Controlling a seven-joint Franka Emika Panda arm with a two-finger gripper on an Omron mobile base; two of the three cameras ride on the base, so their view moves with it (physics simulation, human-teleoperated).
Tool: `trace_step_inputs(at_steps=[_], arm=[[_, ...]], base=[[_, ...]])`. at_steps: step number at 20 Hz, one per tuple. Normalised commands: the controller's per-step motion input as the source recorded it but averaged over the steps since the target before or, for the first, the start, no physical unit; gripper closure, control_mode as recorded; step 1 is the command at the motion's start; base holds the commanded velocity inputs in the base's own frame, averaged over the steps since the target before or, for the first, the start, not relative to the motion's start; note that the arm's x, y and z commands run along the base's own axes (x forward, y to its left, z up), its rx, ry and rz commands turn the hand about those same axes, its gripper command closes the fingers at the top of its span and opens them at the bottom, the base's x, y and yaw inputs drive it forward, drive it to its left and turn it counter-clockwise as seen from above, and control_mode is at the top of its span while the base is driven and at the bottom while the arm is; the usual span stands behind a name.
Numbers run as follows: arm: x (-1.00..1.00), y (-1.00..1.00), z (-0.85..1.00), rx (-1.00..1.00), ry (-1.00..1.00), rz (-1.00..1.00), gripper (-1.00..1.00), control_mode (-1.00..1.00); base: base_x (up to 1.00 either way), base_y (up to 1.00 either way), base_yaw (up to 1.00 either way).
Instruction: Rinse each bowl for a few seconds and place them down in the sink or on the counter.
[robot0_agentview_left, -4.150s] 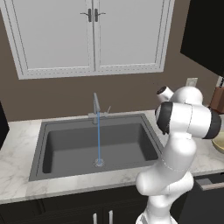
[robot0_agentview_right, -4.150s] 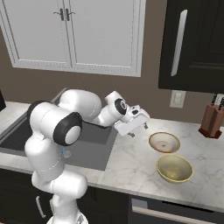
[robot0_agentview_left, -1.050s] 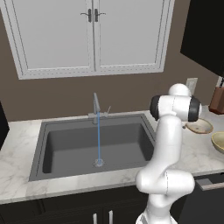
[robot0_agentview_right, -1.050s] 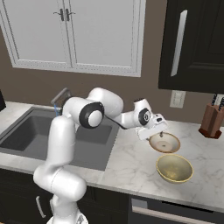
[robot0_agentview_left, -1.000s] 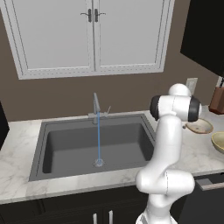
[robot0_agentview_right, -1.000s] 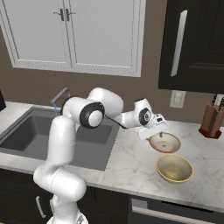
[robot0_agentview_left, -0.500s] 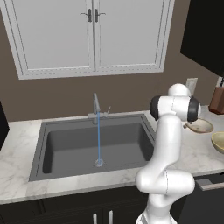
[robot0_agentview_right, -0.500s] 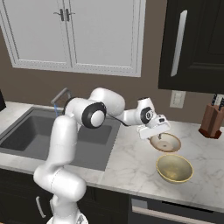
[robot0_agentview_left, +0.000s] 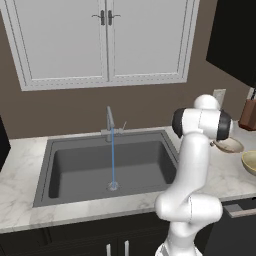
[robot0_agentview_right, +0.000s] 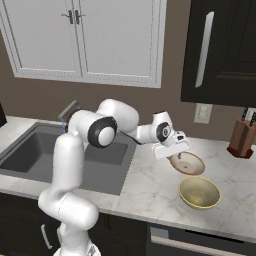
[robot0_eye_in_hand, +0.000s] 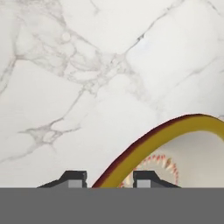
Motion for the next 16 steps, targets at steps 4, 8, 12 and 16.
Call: trace_step_inputs(at_steps=[4,8,12,16], arm=[[-0.39,0.35,0.09,0.00,-0.12,0.01,1.00,-1.00],[-0.42,0.25,0.15,0.00,-0.10,0.01,1.00,-1.00],[-0.29,0.22,0.34,-0.03,-0.01,0.03,1.00,-1.00],[-0.25,0.26,0.43,-0.08,0.05,0.05,1.00,-1.00]], base=[[0.00,0.00,0.00],[0.00,0.00,0.00],[0.00,0.00,0.00],[0.00,0.00,0.00]])
